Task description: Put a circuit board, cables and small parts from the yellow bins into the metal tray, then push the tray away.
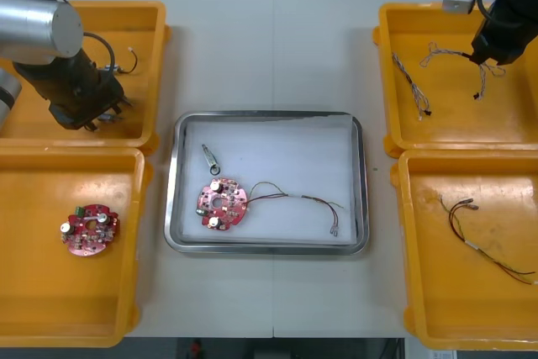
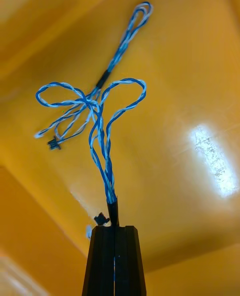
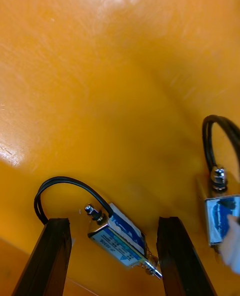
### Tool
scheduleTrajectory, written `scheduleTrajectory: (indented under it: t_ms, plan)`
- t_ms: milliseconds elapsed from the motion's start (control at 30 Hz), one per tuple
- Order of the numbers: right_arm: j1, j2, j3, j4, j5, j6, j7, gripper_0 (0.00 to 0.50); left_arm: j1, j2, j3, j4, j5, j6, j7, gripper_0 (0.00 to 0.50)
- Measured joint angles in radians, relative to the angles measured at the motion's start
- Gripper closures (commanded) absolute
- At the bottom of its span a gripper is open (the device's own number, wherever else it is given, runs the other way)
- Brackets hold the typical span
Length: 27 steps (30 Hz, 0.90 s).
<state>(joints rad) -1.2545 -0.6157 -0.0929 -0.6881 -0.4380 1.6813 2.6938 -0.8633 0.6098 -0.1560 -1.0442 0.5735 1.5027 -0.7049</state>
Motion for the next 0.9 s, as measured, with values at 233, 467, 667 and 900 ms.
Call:
scheduleTrajectory:
  t_ms: [233, 467, 667, 900]
  plan:
    - [0.039, 0.000, -0.001, -0.220, -0.006, 0.177, 0.000, 0.500, 0.000, 0.000, -0.007, 0.006, 0.002, -0.013, 0.000, 0.058]
    - [0.075, 0.006, -0.001, -0.403, -0.043, 0.230, -0.001, 0.500, -0.005, 0.001, -0.035, 0.007, 0.002, -0.033, 0.000, 0.497]
    - [0.121, 0.042, -0.001, -0.611, -0.057, 0.231, -0.037, 0.500, -0.007, 0.002, -0.035, 0.007, 0.002, -0.035, 0.000, 0.500]
    - [0.192, 0.083, 0.025, -0.840, -0.128, 0.232, -0.204, 0.500, -0.007, 0.003, -0.036, 0.007, 0.002, -0.035, 0.000, 0.500]
